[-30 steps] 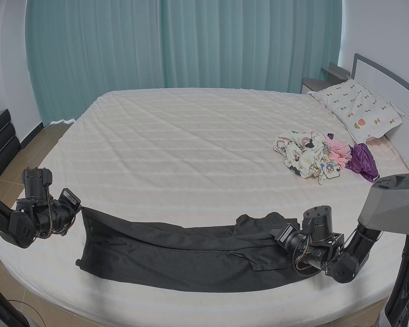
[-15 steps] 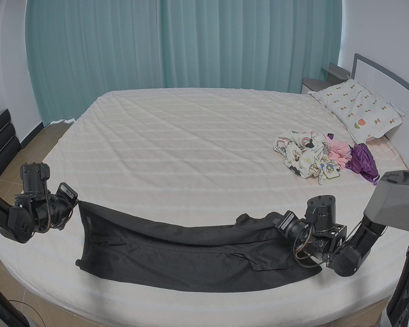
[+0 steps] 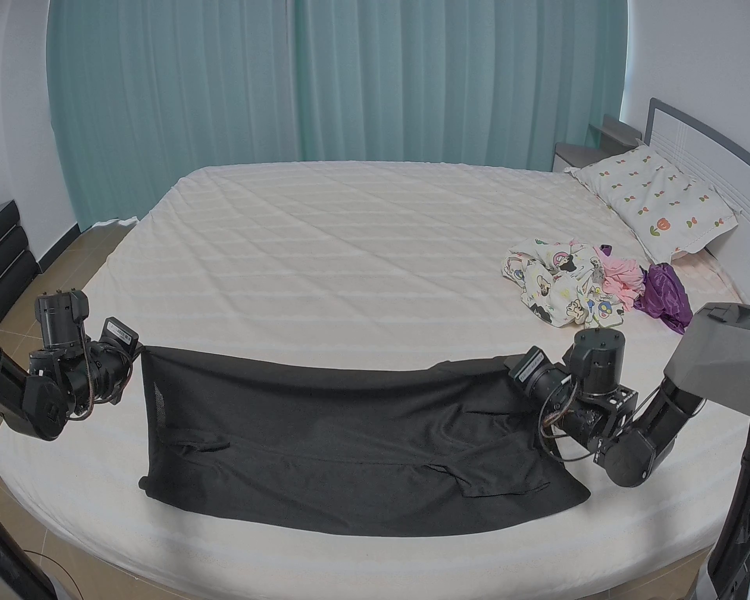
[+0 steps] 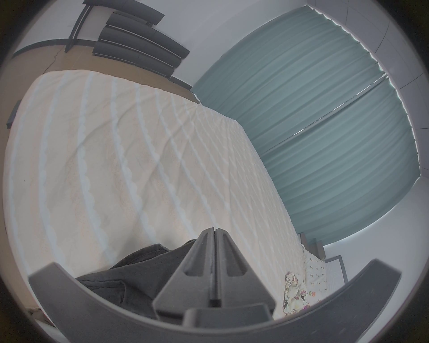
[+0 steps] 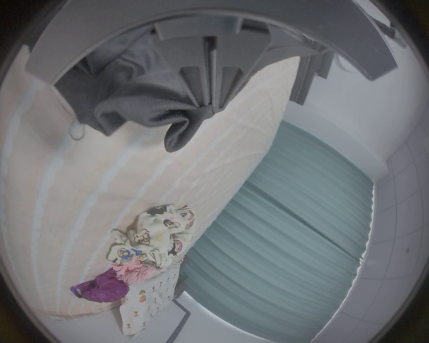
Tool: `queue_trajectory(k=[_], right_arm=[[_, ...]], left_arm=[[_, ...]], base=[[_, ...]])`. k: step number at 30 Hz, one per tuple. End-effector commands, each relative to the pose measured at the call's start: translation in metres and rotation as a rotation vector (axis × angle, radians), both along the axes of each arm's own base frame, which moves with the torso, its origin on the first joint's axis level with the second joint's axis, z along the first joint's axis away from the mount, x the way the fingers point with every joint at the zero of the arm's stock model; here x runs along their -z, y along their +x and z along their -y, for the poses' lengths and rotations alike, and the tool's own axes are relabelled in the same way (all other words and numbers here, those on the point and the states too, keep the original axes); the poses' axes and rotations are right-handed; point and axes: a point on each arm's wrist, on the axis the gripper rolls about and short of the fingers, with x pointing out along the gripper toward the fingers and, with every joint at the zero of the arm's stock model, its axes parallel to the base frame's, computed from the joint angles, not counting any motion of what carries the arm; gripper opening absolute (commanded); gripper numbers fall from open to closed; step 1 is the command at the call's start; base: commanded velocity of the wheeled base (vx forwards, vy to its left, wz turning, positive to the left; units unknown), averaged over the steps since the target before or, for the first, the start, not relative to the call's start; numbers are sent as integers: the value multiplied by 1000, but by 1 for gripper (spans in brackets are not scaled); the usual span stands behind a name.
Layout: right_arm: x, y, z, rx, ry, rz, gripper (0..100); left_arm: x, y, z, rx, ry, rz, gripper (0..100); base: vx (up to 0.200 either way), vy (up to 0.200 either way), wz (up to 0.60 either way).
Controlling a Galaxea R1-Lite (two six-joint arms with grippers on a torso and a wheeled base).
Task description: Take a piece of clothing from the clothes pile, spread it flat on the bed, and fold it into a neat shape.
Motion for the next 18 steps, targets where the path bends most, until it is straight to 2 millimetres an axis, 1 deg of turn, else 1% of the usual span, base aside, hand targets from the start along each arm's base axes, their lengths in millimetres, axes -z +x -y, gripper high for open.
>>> queue_trajectory(k=[1, 2, 5, 8, 14, 18], right_arm=[[40, -17, 7, -27, -104, -95, 0], [47, -25, 5, -44, -118, -101, 0], [50, -33, 3, -65, -135, -101, 0], [52, -44, 4, -91, -168, -99, 0], [56, -53, 3, -112, -198, -116, 0], [58, -57, 2, -124, -206, -129, 0]], left_arm=[[38, 1, -1, 4, -14, -82, 0], [46, 0, 0, 5, -12, -95, 0], [53, -2, 0, 10, -5, -111, 0], [62, -10, 1, 35, 36, -149, 0], [67, -15, 1, 50, 55, -174, 0], [76, -19, 2, 62, 68, -215, 0]], base=[[0, 0, 0], [0, 0, 0], [0, 0, 0], [0, 0, 0], [0, 0, 0], [0, 0, 0]])
